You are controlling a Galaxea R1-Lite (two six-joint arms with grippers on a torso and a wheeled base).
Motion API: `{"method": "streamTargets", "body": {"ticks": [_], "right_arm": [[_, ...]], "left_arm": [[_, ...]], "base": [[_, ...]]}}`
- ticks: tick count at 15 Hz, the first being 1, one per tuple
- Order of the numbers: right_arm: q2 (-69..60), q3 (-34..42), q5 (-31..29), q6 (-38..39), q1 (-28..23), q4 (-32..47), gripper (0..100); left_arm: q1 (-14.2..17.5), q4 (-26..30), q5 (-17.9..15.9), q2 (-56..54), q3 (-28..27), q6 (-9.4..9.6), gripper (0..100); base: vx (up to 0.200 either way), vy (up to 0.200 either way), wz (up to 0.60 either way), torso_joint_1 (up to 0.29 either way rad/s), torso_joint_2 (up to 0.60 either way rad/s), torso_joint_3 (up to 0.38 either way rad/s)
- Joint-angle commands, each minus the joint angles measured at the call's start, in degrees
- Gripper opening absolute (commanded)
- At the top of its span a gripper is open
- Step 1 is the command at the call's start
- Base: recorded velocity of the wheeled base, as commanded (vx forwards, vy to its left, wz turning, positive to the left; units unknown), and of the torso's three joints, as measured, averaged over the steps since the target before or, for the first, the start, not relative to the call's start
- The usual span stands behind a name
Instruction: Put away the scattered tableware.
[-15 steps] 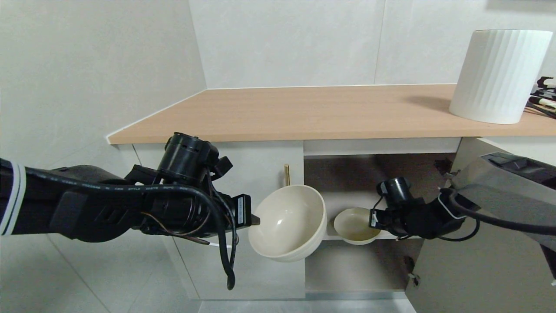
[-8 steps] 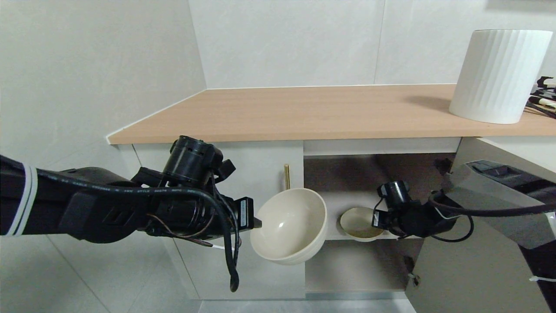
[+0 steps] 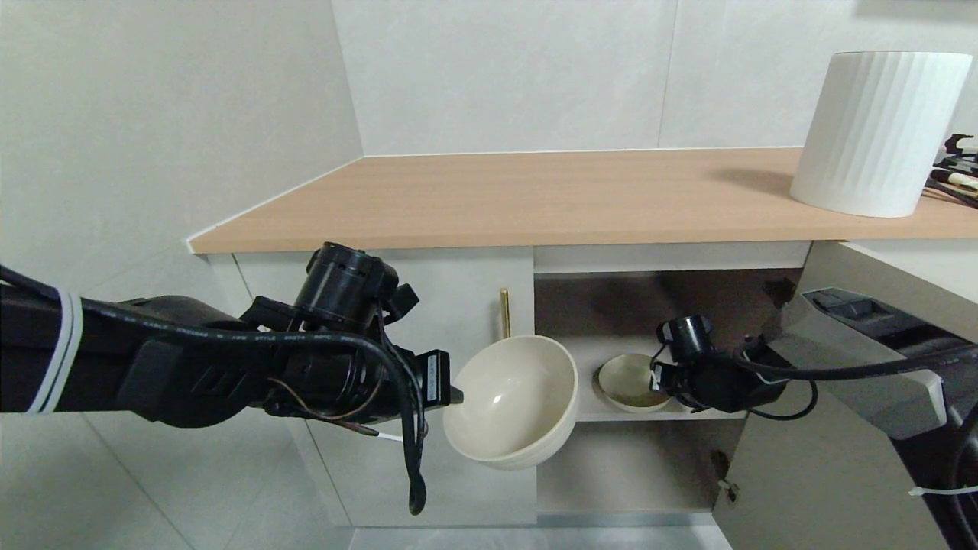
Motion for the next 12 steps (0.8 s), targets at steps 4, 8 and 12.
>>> {"method": "streamTargets", "body": {"ticks": [4, 8, 12], "right_arm": [[1.54, -2.65, -0.17, 0.07, -0.15, -0.04, 0], [2.51, -4.05, -1.4, 0.07, -0.15, 0.05, 0], [2.77, -4.32, -1.48, -0.02, -0.06, 0.05, 0]], "left_arm": [[-0.02, -0.09, -0.01, 0.48, -0.07, -0.01, 0], [-0.1, -0.09, 0.08, 0.74, -0.07, -0.01, 0], [-0.1, -0.09, 0.08, 0.83, -0.16, -0.01, 0]], "base": [[0.0, 0.0, 0.0, 0.0, 0.0, 0.0], [0.0, 0.0, 0.0, 0.0, 0.0, 0.0], [0.0, 0.0, 0.0, 0.0, 0.0, 0.0]]}}
